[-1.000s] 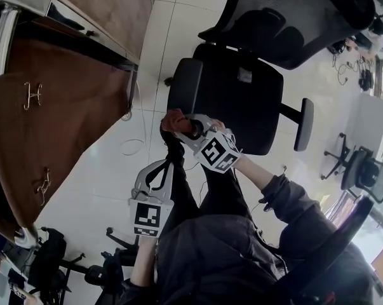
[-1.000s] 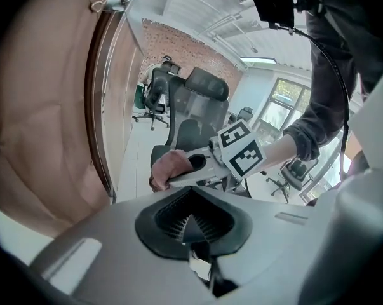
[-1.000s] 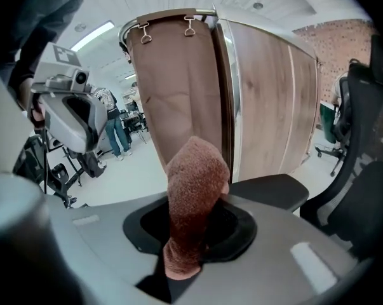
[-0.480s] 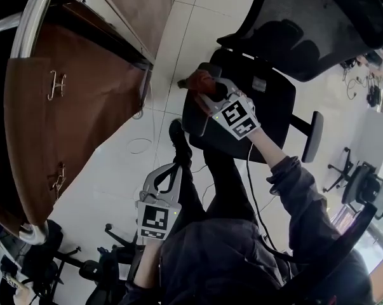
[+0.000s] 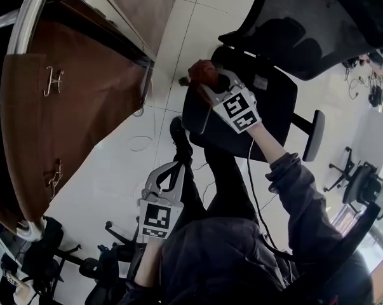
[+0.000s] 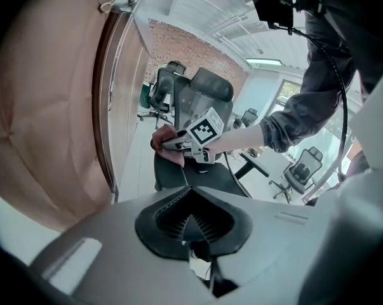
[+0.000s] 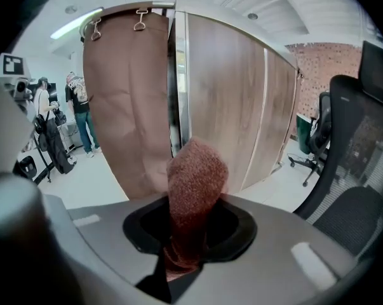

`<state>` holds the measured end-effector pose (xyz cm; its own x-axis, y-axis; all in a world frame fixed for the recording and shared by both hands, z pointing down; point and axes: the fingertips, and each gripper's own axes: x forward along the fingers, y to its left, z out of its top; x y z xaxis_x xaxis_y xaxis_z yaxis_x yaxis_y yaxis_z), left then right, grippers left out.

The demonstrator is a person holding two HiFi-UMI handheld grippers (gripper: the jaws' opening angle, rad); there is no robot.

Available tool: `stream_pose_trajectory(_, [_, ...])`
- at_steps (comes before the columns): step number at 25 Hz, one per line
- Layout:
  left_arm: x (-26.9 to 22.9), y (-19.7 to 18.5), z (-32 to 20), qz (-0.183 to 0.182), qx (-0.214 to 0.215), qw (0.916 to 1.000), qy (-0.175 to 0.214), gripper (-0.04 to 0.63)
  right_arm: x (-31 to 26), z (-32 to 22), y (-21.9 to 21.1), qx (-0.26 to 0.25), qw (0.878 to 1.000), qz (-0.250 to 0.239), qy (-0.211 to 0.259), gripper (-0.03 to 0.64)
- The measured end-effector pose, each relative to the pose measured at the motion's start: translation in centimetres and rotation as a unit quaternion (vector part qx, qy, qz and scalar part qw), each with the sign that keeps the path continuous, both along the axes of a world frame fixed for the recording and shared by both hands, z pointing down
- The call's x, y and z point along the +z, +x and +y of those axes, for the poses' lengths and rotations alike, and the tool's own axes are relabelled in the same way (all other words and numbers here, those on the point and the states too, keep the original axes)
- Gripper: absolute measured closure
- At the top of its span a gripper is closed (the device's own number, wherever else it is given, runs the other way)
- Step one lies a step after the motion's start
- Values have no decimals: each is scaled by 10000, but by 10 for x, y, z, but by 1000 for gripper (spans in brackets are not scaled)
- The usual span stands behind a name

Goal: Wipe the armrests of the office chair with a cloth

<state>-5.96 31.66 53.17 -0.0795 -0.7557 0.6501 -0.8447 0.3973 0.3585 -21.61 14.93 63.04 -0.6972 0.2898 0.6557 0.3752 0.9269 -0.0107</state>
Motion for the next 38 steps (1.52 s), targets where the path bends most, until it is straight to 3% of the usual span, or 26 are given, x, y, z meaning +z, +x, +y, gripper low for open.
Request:
stream_pose_trajectory(10, [-1,8,-5,-19,200,9998,19,580,-10,83,85,-367,9971,201,-633,527])
stream_pose_trajectory(14, [-2,10,-7,-14,268,9996,8,580,-11,91,105,-433,9959,234,-753,527])
stream_pose_trajectory(20, [0,10,-6,-4,278,9996,-44,580,6,28,99,489,9959,288,-710,526])
stream_pose_trajectory(27, [3,7,-7,68,238,9996,-124,580,45,-39,93,1453,9854,529,-716,526])
stream_pose_trajectory(38, [14,0,-17,215,159,9991,-314,580,160,-33,72,1633,9675,1610,-1070,526])
